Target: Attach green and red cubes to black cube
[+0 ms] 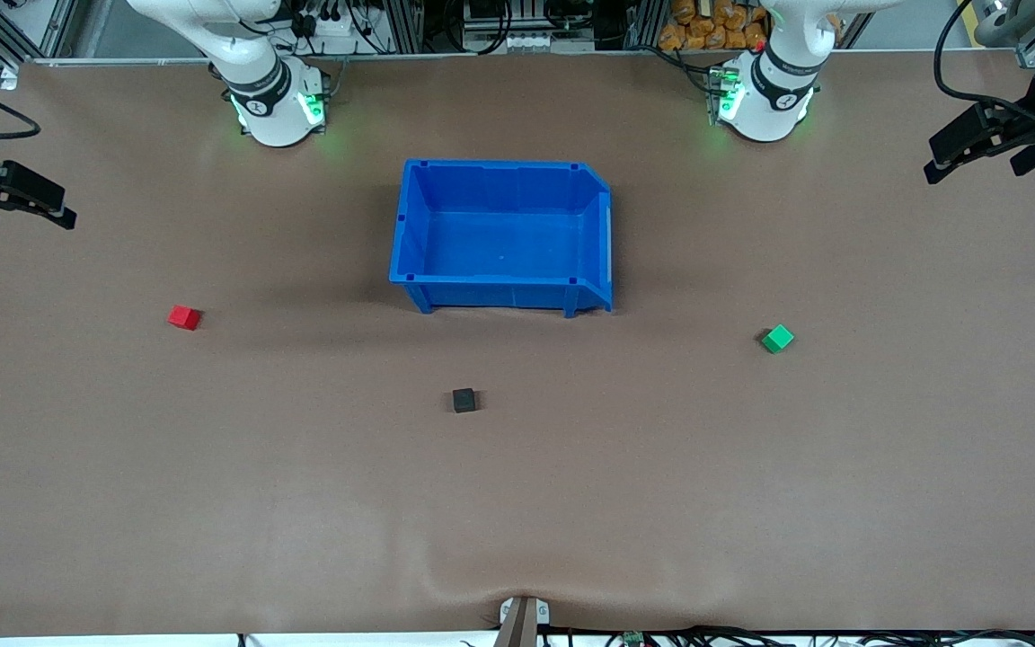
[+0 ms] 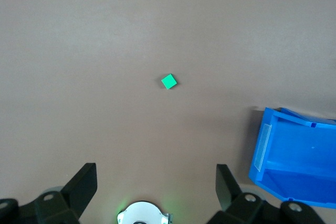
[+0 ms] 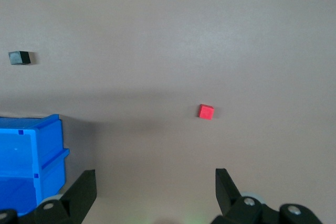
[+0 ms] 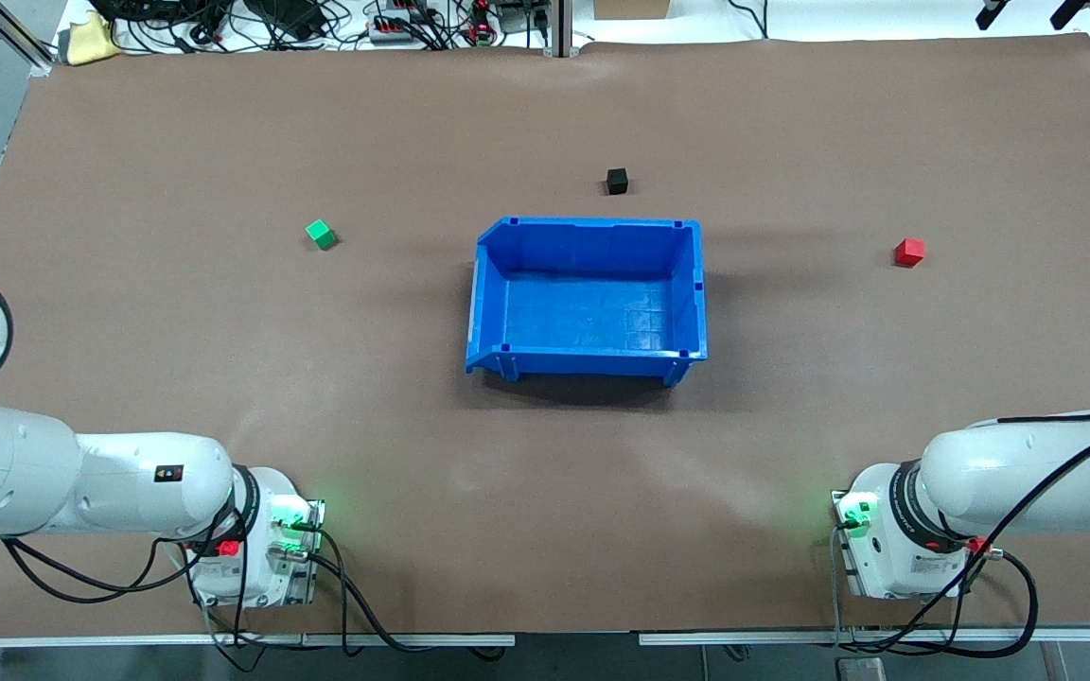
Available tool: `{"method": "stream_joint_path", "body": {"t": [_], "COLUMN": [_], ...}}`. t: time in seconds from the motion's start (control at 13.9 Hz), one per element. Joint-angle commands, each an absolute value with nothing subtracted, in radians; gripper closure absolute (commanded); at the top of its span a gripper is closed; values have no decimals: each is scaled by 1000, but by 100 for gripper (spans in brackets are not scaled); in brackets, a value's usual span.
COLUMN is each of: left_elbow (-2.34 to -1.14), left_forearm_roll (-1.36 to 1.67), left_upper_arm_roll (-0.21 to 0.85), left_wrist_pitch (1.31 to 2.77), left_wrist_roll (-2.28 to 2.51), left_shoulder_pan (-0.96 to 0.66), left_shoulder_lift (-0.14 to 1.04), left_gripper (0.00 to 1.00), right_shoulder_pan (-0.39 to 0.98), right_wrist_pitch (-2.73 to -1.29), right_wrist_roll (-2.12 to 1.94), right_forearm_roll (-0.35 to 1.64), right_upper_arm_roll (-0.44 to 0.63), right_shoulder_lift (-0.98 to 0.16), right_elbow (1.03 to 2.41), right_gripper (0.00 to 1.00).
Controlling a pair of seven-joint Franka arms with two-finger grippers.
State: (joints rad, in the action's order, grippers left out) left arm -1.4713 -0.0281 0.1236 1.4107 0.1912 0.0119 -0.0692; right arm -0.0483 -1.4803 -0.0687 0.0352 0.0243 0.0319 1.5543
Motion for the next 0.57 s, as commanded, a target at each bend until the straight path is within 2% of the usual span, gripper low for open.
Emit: {"method": "stream_joint_path", "body": {"t": [0.0,0.5], "left_elbow": [-1445,-1450], "left_forearm_roll": [-54,-35], "left_upper_arm_roll": [129,141], "left_wrist_pitch": [1393,1381], "left_wrist_roll": [184,187], "left_shoulder_pan": [14,12], "left_shoulder_lift": [-58,-57], "left_gripper": [0,0], "right_shoulder_pan": [-72,-77], "right_wrist_pitch": [-1468,-1463], "right_wrist_roll": [-78,-72], "right_forearm_roll": [23,48], "right_upper_arm_roll": [5,2], "right_shoulder_lift": [18,-9], "right_elbow": [1522,1520], "right_gripper": [0,0]}}
